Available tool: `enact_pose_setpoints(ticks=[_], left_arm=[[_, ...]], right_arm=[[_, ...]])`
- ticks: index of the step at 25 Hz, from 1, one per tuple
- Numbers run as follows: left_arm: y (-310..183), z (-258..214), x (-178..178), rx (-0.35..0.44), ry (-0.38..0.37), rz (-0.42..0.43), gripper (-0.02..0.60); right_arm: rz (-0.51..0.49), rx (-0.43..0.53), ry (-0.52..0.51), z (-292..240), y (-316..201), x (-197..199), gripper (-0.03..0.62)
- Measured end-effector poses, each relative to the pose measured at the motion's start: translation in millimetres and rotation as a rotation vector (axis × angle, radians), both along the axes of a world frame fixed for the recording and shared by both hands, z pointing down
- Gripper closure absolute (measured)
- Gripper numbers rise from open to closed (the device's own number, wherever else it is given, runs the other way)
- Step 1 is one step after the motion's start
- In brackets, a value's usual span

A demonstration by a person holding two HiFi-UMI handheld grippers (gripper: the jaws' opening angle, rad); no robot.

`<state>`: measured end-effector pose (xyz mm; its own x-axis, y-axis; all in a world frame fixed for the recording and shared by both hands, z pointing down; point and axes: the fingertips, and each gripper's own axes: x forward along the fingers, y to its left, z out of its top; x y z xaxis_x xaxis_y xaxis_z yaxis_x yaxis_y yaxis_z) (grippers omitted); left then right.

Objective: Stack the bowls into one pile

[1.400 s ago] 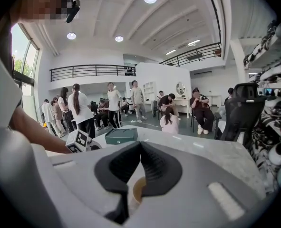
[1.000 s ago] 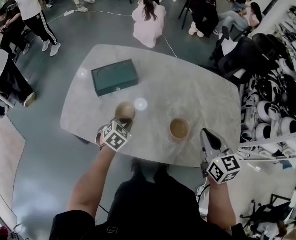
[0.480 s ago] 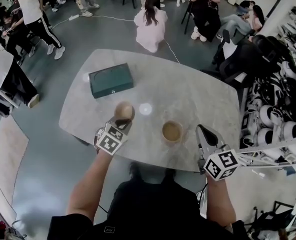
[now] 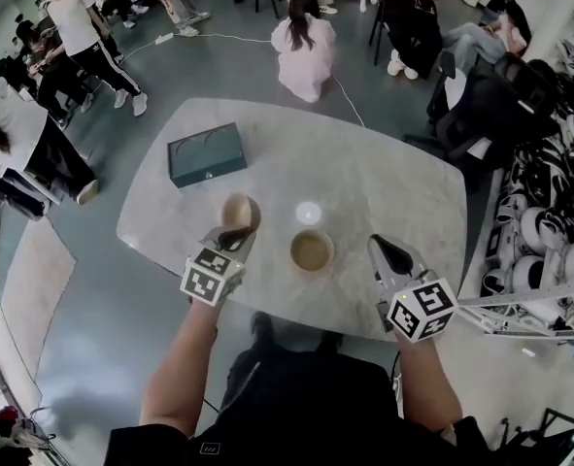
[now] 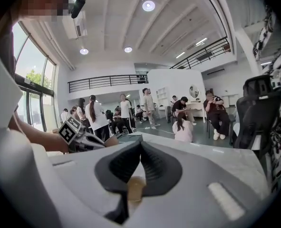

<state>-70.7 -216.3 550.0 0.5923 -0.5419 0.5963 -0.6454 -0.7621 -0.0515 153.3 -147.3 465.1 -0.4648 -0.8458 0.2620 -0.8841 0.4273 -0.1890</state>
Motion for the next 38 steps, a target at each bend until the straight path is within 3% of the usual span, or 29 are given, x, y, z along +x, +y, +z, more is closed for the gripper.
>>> enact_pose_setpoints(ticks=[7,11,23,29,38], left_arm=[[26,-17,41,0.026,0.009,-0.069,0.56],[36,-22,55,0.036,0.008,-0.046,0.56],[46,-6,102,0.042,-0.047,0.196,0.56],[62,33,127,-0.006,-0.175,0.374,0.56],[80,92,141,-0.076,-0.362,0.57,0.56]], right_arm=[[-0.114,-0.022,-0.026,7,10,15,0.589],[-0.142,-0.013,-0.013,3,13,10,0.589],[-0.028,0.008,-0.007,-12,-1,24,0.589],[0.023,-0.011,-0.005,-4,0,40,0.589],[0.065,-0.05,-0.03,17,13,47,0.589]])
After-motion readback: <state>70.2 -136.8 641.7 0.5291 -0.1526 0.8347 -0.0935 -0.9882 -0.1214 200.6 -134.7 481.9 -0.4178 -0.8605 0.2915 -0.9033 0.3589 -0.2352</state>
